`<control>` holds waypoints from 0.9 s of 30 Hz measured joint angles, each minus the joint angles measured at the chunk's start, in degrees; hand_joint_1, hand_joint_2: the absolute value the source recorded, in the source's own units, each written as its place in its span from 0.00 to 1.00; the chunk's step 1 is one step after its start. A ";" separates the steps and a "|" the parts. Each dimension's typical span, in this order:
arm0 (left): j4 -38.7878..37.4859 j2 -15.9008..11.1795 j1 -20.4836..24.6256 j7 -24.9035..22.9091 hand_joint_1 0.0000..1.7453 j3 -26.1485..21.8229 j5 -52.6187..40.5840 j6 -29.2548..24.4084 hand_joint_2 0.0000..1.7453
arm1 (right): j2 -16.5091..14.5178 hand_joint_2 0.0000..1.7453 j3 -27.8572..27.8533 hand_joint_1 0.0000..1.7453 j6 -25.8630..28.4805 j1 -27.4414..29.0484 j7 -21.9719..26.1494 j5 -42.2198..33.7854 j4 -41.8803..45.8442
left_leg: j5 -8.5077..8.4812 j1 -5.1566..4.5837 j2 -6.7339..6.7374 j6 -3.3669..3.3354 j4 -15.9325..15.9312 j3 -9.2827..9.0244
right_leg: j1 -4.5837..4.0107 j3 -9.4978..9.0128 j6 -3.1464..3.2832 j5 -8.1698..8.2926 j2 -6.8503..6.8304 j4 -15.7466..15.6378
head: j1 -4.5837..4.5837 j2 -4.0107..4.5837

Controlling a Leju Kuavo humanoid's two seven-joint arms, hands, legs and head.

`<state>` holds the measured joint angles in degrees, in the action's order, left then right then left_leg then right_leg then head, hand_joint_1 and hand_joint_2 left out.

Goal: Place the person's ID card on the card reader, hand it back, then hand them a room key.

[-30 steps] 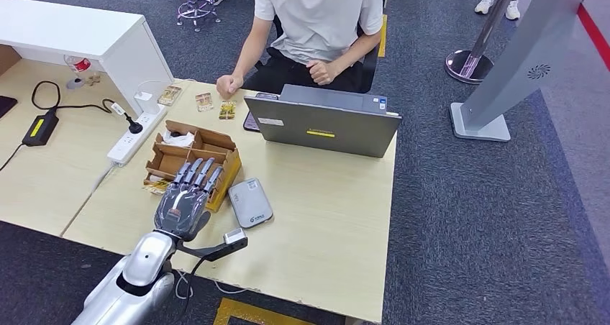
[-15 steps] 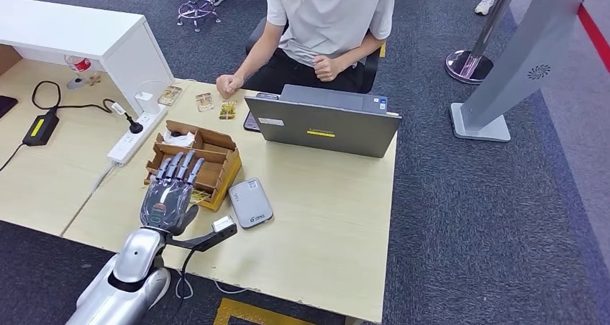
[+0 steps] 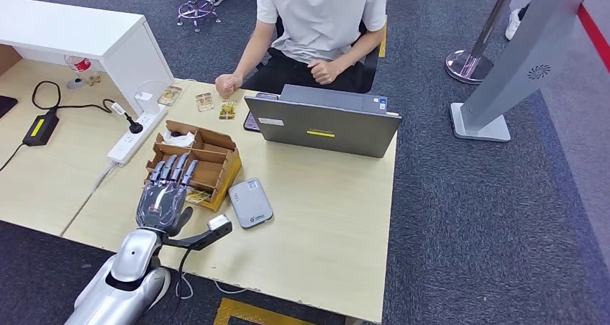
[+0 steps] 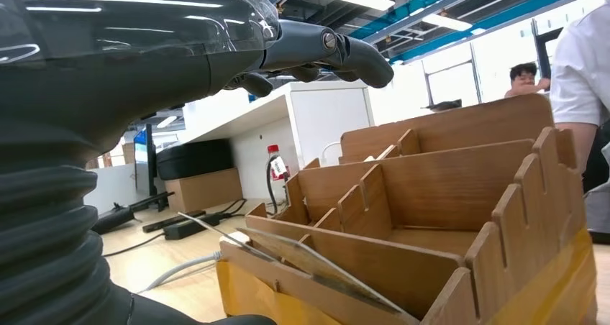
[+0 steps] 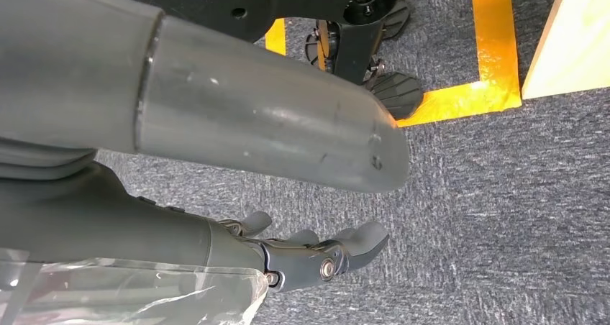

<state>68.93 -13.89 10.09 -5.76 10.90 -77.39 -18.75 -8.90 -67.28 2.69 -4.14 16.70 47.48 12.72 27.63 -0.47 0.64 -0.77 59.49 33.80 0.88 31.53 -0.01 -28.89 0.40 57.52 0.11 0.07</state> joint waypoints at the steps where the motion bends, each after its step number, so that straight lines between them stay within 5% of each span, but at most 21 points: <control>1: -0.25 0.01 0.04 -0.11 0.55 -0.09 -0.04 -0.01 1.00 | 0.00 0.00 0.02 0.00 0.00 0.00 0.00 0.02 0.00 | 0.00 0.00 0.00 0.00 0.00 0.00 | 0.00 0.00 0.00 0.00 0.00 0.00 | 0.00 0.00; 3: -0.70 0.02 0.09 -0.28 1.00 -0.28 -0.09 0.03 1.00 | 0.00 0.00 0.04 0.00 0.00 0.00 0.00 0.06 0.00 | 0.00 0.00 0.00 0.00 0.00 0.00 | 0.00 0.00 0.00 0.00 0.00 0.00 | 0.00 0.00; 27: -4.43 -0.03 1.43 -0.67 1.00 -0.87 1.05 3.39 1.00 | 0.00 0.00 0.13 0.00 0.03 -0.01 0.03 0.57 0.06 | 0.00 0.00 -0.01 0.00 0.00 0.00 | 0.00 -0.02 0.00 0.00 -0.01 0.00 | 0.00 0.00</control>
<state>64.50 -13.92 11.52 -6.44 10.03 -76.34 -15.37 -8.90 -67.14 2.72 -4.15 16.73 48.05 12.78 27.63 -0.47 0.63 -0.77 59.49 33.79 0.88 31.51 -0.01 -28.89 0.39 57.52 0.11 0.07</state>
